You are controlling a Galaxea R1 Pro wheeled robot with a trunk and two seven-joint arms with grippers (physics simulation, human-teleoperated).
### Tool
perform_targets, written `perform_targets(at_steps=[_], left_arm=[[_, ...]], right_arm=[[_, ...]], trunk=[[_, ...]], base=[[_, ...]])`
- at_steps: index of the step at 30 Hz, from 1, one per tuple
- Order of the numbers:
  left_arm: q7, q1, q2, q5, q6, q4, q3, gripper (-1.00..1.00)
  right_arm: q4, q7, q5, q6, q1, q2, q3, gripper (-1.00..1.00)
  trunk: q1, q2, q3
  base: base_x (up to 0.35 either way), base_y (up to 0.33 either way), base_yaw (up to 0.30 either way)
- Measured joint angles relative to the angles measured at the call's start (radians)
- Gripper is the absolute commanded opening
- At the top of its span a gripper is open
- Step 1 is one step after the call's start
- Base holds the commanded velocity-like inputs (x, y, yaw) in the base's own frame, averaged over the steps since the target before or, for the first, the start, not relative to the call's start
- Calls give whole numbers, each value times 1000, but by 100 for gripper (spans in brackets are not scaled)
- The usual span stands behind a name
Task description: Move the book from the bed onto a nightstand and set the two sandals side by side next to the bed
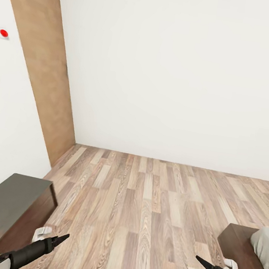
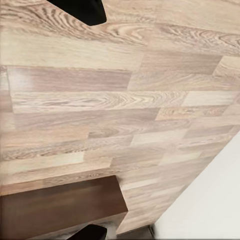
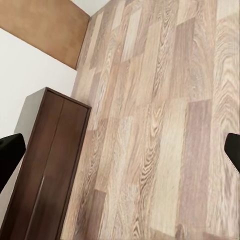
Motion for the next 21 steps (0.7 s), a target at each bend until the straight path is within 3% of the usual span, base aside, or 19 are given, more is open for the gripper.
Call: perform_targets(at_steps=[5,21], left_arm=[[0,0,0,0,0,0,0,100],[0,0,0,0,0,-1,0,100]], right_arm=[[0,1,0,0,0,0,0,100],[0,1,0,0,0,1,0,100]], trunk=[[0,0,0],[-1,0,0]], base=[[171,0,-173],[321,0,-5]])
